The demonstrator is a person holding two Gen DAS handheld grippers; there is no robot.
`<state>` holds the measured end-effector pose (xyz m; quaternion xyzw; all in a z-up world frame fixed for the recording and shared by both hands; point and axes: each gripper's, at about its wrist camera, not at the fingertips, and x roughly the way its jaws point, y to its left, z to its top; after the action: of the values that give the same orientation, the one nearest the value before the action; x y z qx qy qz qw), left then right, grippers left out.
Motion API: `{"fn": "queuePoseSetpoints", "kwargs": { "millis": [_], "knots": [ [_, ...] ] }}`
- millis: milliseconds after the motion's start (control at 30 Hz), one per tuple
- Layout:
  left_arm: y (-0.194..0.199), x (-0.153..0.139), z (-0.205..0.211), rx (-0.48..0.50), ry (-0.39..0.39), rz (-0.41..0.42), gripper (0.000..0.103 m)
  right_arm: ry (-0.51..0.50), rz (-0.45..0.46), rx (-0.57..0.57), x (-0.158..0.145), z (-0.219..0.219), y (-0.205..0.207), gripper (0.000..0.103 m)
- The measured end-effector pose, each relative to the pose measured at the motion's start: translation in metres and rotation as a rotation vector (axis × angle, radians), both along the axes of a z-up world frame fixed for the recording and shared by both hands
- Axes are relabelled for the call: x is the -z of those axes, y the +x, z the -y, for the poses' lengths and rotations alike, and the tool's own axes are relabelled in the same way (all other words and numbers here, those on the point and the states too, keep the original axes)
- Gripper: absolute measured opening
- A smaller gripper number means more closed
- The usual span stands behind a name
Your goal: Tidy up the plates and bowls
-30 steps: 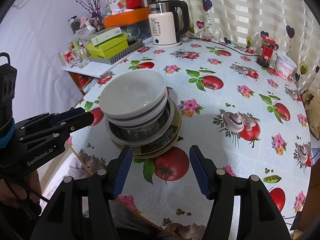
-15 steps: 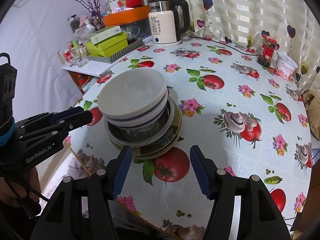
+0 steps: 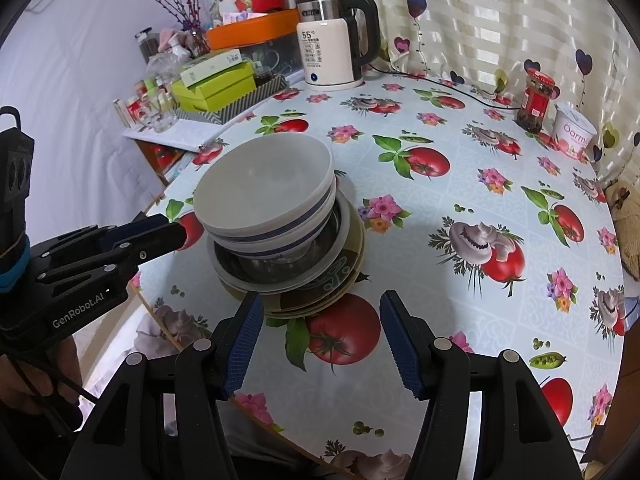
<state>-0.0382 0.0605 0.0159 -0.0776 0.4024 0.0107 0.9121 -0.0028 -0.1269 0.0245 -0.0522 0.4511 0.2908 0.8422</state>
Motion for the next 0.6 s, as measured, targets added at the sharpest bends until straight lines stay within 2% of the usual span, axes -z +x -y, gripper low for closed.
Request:
{"fn": "queuePoseSetpoints", "kwargs": {
  "millis": [400,600],
  "knots": [
    [-0.0008,0.0034,0.0008,-0.003,0.021,-0.014,0.026,-0.002,-0.002,0.000,0.0007,-0.0008,-0.0001,0.061],
    [-0.0013,0.0054,-0.0027,-0.004,-0.004,-0.030,0.026,-0.003,-0.002,0.000,0.0015,-0.0015,-0.0010,0.061]
  ]
}}
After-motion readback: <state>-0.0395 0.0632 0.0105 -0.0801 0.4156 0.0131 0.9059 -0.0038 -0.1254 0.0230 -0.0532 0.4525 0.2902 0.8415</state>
